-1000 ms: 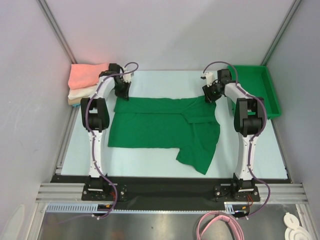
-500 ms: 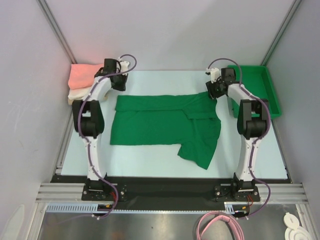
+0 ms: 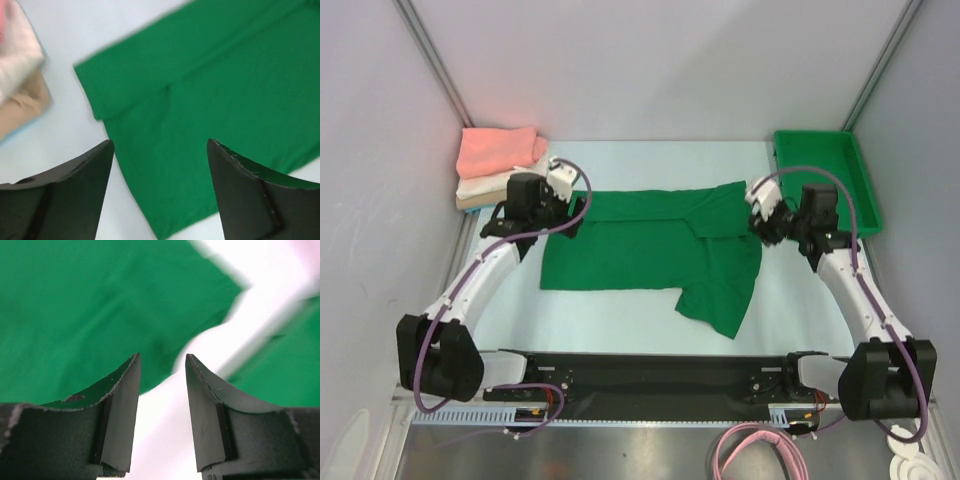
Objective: Fold and stack the t-shirts
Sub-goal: Fold the tshirt
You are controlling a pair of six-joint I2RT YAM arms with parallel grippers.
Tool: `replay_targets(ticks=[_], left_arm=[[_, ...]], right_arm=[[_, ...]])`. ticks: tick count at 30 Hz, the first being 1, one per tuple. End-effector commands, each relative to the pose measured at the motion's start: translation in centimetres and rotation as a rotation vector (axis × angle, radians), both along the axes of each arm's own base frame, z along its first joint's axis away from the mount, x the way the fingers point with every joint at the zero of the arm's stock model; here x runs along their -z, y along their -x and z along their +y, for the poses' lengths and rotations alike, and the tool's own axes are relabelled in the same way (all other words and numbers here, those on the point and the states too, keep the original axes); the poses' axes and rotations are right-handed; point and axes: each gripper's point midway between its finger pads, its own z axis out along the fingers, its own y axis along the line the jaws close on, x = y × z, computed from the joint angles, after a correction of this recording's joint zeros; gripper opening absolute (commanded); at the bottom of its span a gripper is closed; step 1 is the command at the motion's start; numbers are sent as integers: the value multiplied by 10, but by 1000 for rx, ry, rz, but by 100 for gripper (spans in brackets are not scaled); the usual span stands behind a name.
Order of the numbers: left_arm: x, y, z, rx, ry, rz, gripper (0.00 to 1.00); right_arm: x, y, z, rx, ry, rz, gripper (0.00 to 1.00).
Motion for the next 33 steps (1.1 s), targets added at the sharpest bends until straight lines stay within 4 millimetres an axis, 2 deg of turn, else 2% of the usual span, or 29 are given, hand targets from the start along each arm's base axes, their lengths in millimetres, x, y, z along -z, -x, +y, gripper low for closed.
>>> replay_targets(ticks=[1,2,3,4,5,8,12,16,19,20,25,33], left_arm=[[23,24,6,2,-2,37,83],[26,30,6,12,1,51,88],[29,37,7,17,4,57,93],[30,40,6,19,19,65,96],[31,42,6,29,28,68,100],[32,37,12,-25,81,70,100],[44,29,23,-88,88,105,100],[63,21,43,-163,18,130,100],[64,23,46,-166,25,146,100],[64,25,47,-166,27,152,100],[63,25,51,-175,22,144,100],[70,23,61,-201,-8,165,97]], right_arm=[[52,67,16,-240,65,132,45],[58,92,18,-281,71,182,46],[61,105,21,-325,72,196,46],[74,128,22,-380,89,260,47],[77,139,23,-416,92,274,47],[94,172,24,-503,121,346,49],[119,199,21,-590,175,403,50],[137,206,26,-648,232,370,51],[153,212,29,-677,281,365,51],[153,205,29,-670,316,318,51],[162,203,41,-700,383,234,51],[175,206,49,-742,416,274,50]])
